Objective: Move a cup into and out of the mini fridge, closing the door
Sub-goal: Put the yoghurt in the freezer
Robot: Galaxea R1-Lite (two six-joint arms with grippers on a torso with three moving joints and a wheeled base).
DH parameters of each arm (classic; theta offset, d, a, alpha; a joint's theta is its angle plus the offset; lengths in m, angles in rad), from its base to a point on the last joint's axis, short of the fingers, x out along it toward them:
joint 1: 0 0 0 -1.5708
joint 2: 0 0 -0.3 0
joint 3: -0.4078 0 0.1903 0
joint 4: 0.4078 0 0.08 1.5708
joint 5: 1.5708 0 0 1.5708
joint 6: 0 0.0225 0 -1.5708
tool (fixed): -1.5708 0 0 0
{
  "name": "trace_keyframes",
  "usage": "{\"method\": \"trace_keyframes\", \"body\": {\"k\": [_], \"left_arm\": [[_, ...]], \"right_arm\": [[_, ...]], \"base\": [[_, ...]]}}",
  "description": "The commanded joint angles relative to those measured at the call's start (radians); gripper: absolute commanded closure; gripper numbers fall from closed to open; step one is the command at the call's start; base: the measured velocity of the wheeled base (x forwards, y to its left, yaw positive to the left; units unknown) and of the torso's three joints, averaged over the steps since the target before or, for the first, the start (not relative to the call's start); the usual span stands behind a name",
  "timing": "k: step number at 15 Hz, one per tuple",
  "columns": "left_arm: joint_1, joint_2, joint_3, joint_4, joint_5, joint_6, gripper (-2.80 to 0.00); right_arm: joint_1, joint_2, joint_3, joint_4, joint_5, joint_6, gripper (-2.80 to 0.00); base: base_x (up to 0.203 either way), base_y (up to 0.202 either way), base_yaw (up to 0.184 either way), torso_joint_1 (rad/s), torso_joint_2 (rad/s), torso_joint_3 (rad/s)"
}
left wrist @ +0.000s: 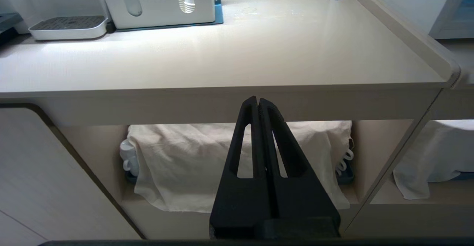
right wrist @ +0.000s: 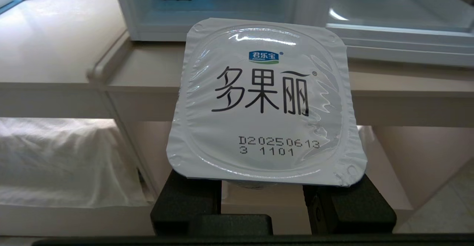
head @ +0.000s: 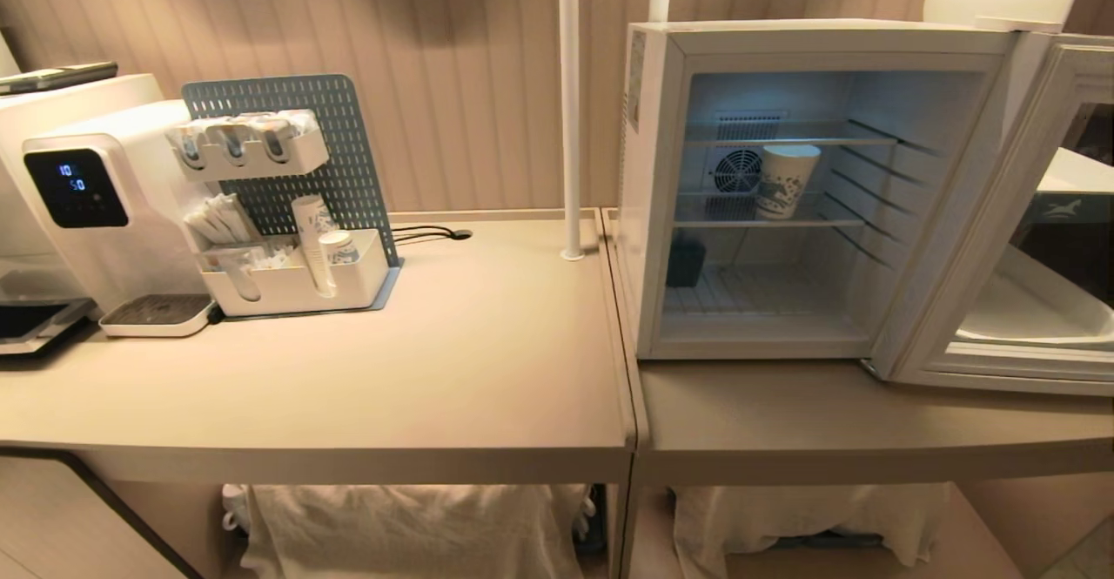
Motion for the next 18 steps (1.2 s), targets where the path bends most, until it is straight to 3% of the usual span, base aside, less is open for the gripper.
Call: {"method": "trace_keyframes", "body": {"k": [1,5,10,13,15,18], "left_arm": [[0.000,0.000,0.001,0.000,0.001,-0.001,0.00],[0.000,0.000,0.000,0.000,0.002,0.000,0.00],[0.000,0.000,0.001,0.002,0.001,-0.012,0.00],[0.000,0.000,0.001,0.000,0.001,-0.013,0.00],[0.000,0.000,0.001,0.000,0.001,-0.013,0.00],[0.000,0.000,0.001,-0.001,0.001,-0.015,0.00]], "right_arm": [[0.000,0.002,-0.002,0.002,0.001,-0.001,0.00],[0.000,0.002,-0.002,0.002,0.001,-0.001,0.00],[0.000,0.002,-0.002,0.002,0.001,-0.001,0.00],[0.000,0.001,-0.011,-0.002,0.005,0.000,0.00],[0.000,0.037,-0.144,0.015,0.028,0.027,0.00],[0.003,0.294,-0.527,0.131,0.092,0.095,0.00]], "base": [[0.000,-0.113,0.005,0.002,0.00,0.000],[0.019,-0.001,0.000,-0.001,0.00,0.002],[0.182,-0.001,-0.002,0.003,0.00,0.000],[0.033,0.000,0.000,0.003,0.00,0.001],[0.000,0.000,0.000,0.000,0.00,0.000],[0.000,0.000,0.000,0.000,0.00,0.000]]}}
